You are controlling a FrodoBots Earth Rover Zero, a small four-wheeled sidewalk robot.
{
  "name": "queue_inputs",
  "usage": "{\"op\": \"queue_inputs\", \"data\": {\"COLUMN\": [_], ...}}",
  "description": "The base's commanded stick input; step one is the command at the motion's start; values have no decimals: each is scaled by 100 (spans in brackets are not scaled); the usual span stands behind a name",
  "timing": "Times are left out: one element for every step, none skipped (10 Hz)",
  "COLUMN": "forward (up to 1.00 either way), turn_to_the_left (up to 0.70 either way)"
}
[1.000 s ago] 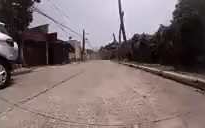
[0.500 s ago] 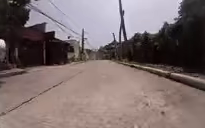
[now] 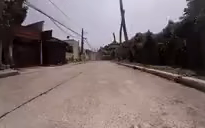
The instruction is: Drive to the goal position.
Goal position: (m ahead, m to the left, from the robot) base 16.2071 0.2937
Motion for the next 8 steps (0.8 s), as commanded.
{"op": "queue_inputs", "data": {"forward": [100,100,100,100,100,100,100,100], "turn_to_the_left": [0,0,0,0,0,0,0,0]}}
